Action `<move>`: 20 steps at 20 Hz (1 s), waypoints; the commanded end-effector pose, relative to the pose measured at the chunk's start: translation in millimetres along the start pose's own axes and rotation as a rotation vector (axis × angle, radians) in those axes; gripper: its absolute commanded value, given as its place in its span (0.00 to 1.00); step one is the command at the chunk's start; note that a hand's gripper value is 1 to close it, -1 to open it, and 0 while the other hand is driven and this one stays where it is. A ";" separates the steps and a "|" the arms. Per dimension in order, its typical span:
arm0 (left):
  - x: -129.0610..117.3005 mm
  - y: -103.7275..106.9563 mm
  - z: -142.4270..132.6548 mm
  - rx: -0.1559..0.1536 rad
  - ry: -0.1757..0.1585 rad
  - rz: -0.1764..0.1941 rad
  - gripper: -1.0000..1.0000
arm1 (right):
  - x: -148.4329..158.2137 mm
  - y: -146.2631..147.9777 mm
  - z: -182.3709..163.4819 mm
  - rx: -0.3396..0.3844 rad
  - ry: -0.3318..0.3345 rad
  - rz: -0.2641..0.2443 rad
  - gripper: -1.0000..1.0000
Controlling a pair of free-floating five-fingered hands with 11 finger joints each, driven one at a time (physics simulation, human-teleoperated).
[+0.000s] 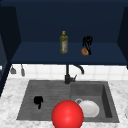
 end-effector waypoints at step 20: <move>0.0 0.0 0.0 0.000 0.000 0.000 0.50 | 30.9 6.4 61.6 0.171 -0.015 -0.004 0.00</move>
